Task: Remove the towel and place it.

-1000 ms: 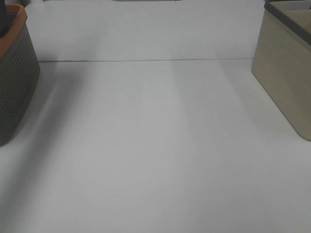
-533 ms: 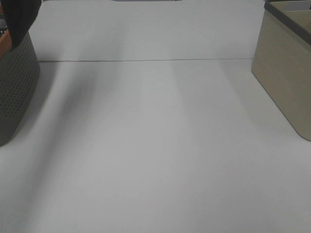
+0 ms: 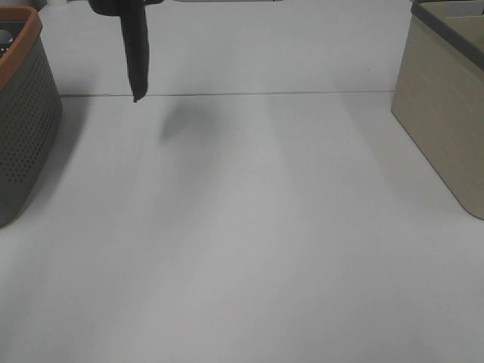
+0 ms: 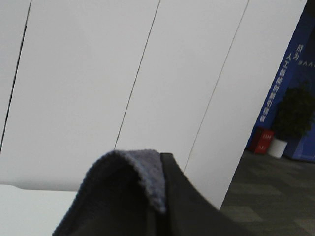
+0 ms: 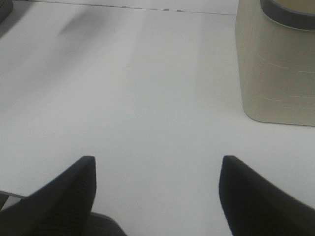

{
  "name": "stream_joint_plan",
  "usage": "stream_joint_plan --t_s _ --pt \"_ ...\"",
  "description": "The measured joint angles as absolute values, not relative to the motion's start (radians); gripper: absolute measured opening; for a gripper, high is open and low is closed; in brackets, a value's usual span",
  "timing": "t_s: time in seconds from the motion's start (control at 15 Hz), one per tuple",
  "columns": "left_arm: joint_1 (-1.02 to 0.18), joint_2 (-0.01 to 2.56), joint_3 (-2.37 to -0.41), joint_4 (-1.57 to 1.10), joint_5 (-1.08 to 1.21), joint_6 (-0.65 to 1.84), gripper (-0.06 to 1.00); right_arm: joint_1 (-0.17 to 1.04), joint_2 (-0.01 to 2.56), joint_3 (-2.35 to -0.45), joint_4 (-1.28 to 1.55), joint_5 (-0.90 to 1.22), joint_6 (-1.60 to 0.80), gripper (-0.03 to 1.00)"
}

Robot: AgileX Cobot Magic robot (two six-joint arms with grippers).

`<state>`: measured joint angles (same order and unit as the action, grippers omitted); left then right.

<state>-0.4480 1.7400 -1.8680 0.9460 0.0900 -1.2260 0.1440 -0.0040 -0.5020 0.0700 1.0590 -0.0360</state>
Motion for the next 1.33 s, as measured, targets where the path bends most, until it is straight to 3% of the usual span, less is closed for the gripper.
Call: stream_joint_plan --t_s 0.53,0.87,1.07,1.33 --pt "-0.485 1.74 -1.544 0.885 0.023 -1.181 0.0 0.144 -0.004 -0.502 0.111 1.054 -0.036 0.7" --pt "-0.521 1.74 -1.491 0.955 -0.047 -1.146 0.0 0.144 0.093 -0.507 0.163 1.018 -0.041 0.7" --pt "-0.66 1.74 -1.491 1.013 0.129 -1.019 0.0 0.144 0.378 -0.512 0.319 0.773 -0.252 0.69" --pt "-0.694 1.74 -1.491 0.901 0.226 -0.886 0.0 0.144 0.678 -0.512 0.618 0.586 -0.623 0.67"
